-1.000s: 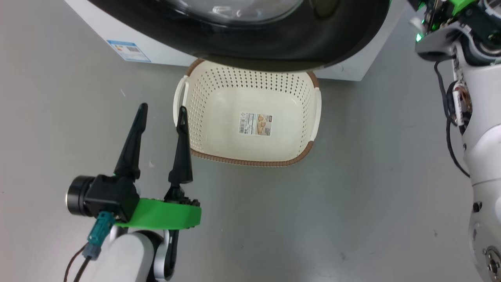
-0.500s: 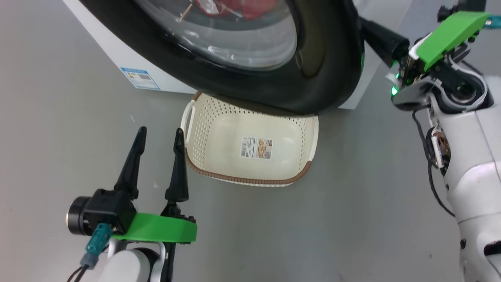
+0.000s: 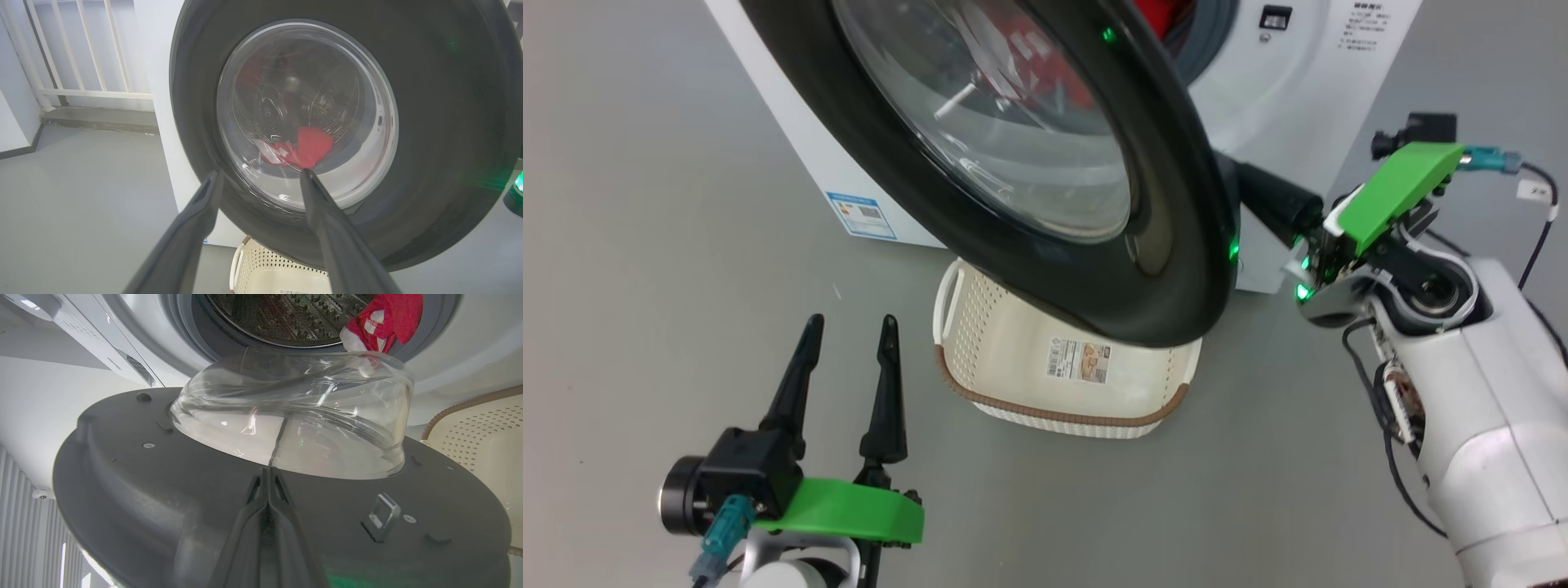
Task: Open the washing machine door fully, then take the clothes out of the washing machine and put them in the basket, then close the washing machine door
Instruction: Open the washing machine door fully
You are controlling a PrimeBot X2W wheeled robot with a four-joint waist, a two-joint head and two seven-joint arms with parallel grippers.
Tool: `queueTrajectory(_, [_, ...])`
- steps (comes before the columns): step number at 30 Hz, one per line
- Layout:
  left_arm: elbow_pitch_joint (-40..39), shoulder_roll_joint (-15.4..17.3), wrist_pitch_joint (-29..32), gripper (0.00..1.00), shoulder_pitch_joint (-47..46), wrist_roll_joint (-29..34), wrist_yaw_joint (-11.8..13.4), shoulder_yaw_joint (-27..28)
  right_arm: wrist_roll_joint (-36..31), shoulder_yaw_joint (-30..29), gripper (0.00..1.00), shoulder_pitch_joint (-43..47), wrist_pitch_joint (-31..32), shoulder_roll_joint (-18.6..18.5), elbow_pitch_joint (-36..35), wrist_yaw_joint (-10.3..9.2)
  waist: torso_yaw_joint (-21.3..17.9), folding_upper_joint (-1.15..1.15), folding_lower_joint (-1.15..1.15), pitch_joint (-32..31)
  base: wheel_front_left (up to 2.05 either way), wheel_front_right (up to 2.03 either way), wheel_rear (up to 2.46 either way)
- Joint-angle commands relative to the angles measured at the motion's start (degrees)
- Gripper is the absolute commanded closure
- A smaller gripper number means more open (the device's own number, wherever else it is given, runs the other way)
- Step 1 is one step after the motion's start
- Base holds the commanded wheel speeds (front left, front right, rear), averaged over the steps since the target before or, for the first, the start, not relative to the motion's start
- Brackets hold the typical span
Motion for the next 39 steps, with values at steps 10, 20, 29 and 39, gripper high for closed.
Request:
queueTrajectory(10, [-2.5,2.1,1.1,0.0,2.0,-0.9,1.1,2.2,2.7,5.1,1.0,6.3,-0.5,1.7,-6.2,0.41,3.1,0.0,0.0,-4.3,0.0,0.0,0.0])
queueTrajectory(20, [-3.4,2.7,2.1,0.0,3.6,-1.1,1.7,1.9,4.6,8.5,1.0,11.3,-0.7,1.7,-9.6,0.41,5.3,0.0,0.0,-6.5,0.0,0.0,0.0])
queueTrajectory(29, [-4.4,3.1,2.6,0.0,4.7,-1.7,2.0,1.8,6.8,12.3,1.0,13.5,-1.9,1.6,-11.2,0.41,7.2,0.0,0.0,-7.4,0.0,0.0,0.0])
queueTrajectory(39, [-4.6,3.2,2.9,0.0,5.3,-2.0,2.1,1.3,9.3,16.6,1.0,14.1,-3.3,0.8,-12.0,0.41,9.8,0.0,0.0,-8.2,0.0,0.0,0.0])
